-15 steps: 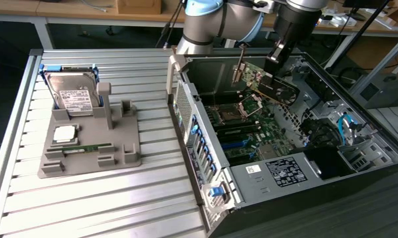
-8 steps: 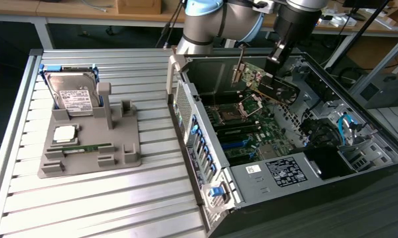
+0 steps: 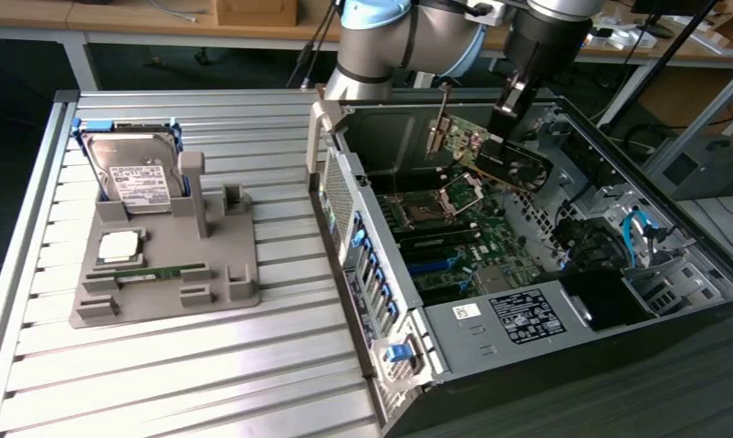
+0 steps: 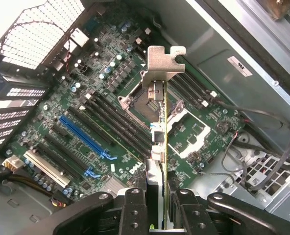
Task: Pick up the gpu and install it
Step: 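Insert the gpu into the slot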
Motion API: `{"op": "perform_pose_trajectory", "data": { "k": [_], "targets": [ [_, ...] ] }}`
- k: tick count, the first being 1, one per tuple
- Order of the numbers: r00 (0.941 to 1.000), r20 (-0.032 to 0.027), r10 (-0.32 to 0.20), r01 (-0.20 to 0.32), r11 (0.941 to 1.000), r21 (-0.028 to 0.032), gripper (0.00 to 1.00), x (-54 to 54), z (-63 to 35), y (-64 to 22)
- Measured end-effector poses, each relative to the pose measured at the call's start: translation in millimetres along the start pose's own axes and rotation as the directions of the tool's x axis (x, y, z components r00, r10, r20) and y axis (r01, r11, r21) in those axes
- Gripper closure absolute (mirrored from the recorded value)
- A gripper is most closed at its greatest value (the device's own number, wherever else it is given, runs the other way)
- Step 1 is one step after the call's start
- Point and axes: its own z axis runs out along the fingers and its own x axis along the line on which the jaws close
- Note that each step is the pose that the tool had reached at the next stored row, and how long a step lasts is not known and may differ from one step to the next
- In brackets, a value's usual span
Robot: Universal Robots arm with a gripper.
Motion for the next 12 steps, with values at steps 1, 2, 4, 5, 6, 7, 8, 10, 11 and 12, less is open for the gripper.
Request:
{"op": "perform_pose_trajectory", "data": {
  "k": [1, 2, 4, 5, 6, 7, 8, 10, 11, 12],
  "targets": [
    [1.0000, 0.0002, -0.004, 0.004, 1.0000, -0.0001, 0.73, 0.0, 0.0, 0.0],
    [1.0000, 0.0005, -0.009, 0.009, 1.0000, -0.0003, 0.73, 0.0, 0.0, 0.0],
    [0.9999, 0.0008, -0.015, 0.015, 0.9999, -0.0005, 0.73, 0.0, 0.0, 0.0],
    [0.9998, 0.0009, -0.019, 0.019, 0.9998, -0.0005, 0.73, 0.0, 0.0, 0.0],
    [0.9998, 0.0011, -0.021, 0.021, 0.9998, -0.0007, 0.73, 0.0, 0.0, 0.0],
    [0.9997, 0.0013, -0.025, 0.025, 0.9997, -0.0007, 0.73, 0.0, 0.0, 0.0],
    [0.9995, 0.0015, -0.031, 0.031, 0.9995, -0.0009, 0.73, 0.0, 0.0, 0.0],
    [0.9992, 0.0021, -0.041, 0.041, 0.9992, -0.0012, 0.73, 0.0, 0.1, 0.0],
    [0.9990, 0.0022, -0.044, 0.044, 0.9990, -0.0013, 0.73, 0.0, 0.1, 0.0],
    [0.9987, 0.0025, -0.051, 0.051, 0.9987, -0.0015, 0.73, 0.0, 0.1, 0.0]
  ]
}}
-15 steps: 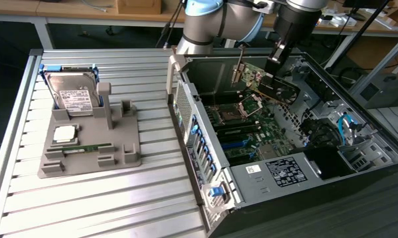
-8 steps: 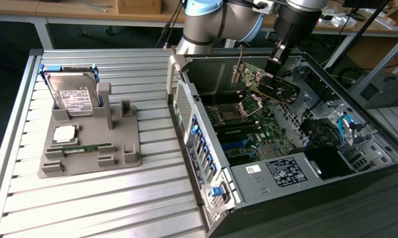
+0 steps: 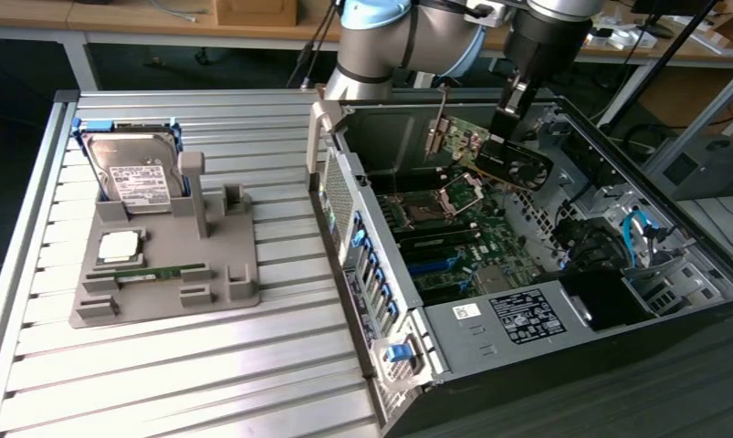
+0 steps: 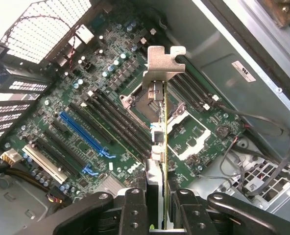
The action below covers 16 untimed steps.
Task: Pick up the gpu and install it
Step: 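Insert the gpu into the slot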
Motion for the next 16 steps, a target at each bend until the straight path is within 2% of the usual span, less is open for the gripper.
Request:
{"op": "perform_pose_trajectory", "data": {
  "k": [16],
  "targets": [
    [0.9976, 0.0037, -0.069, 0.069, 0.9976, -0.0021, 0.73, 0.0, 0.2, 0.0]
  ]
}}
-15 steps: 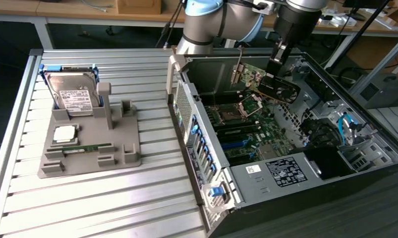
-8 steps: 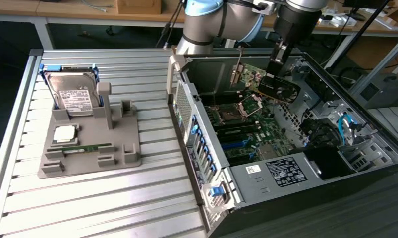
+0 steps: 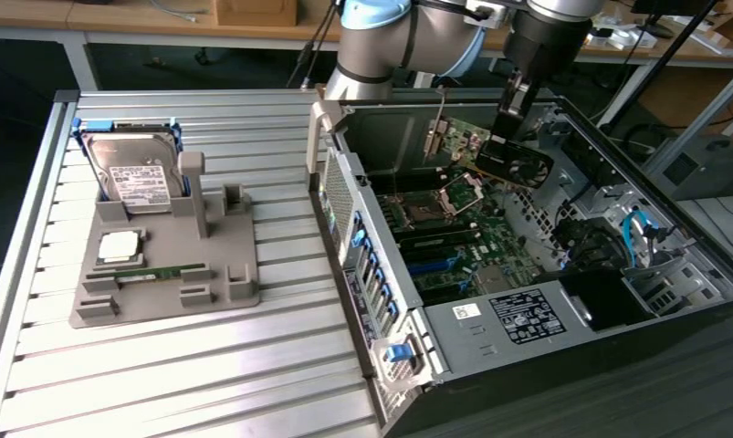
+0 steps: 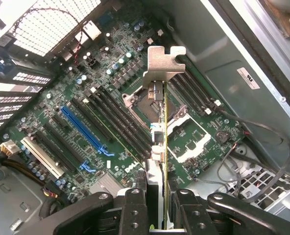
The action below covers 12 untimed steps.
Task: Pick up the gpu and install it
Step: 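Insert the gpu into the slot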
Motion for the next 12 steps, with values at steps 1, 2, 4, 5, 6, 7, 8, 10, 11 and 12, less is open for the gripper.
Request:
{"op": "perform_pose_trajectory", "data": {
  "k": [1, 2, 4, 5, 6, 7, 8, 10, 11, 12],
  "targets": [
    [1.0000, 0.0002, -0.006, 0.006, 1.0000, -0.0002, 0.73, 0.0, 0.0, 0.0],
    [0.9999, 0.0005, -0.010, 0.010, 0.9999, -0.0004, 0.73, 0.0, 0.0, 0.0],
    [0.9999, 0.0008, -0.016, 0.016, 0.9999, -0.0005, 0.73, 0.0, 0.0, 0.0],
    [0.9998, 0.0010, -0.019, 0.019, 0.9998, -0.0006, 0.73, 0.0, 0.0, 0.0],
    [0.9997, 0.0011, -0.023, 0.023, 0.9997, -0.0007, 0.73, 0.0, 0.0, 0.0],
    [0.9997, 0.0013, -0.026, 0.026, 0.9997, -0.0008, 0.73, 0.0, 0.1, 0.0],
    [0.9995, 0.0015, -0.030, 0.030, 0.9995, -0.0010, 0.73, 0.0, 0.1, 0.0],
    [0.9993, 0.0018, -0.037, 0.037, 0.9993, -0.0011, 0.73, 0.0, 0.1, 0.0],
    [0.9992, 0.0020, -0.040, 0.040, 0.9992, -0.0013, 0.73, 0.0, 0.1, 0.0],
    [0.9991, 0.0022, -0.043, 0.043, 0.9991, -0.0014, 0.73, 0.0, 0.1, 0.0]
  ]
}}
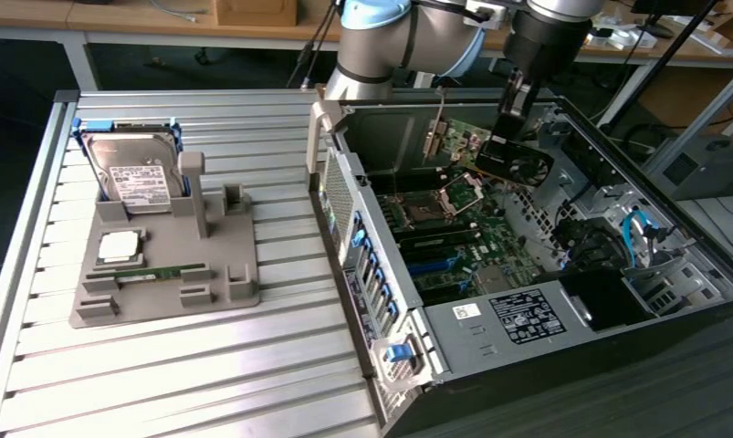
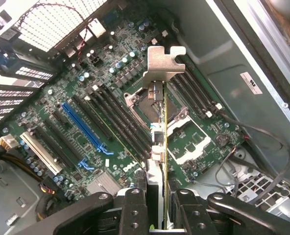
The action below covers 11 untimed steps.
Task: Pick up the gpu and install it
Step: 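Insert the gpu into the slot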
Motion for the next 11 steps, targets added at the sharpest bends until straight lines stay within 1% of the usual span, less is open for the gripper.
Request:
{"op": "perform_pose_trajectory", "data": {
  "k": [11],
  "targets": [
    [0.9993, 0.0018, -0.036, 0.036, 0.9993, -0.0011, 0.73, 0.0, 0.1, 0.0]
  ]
}}
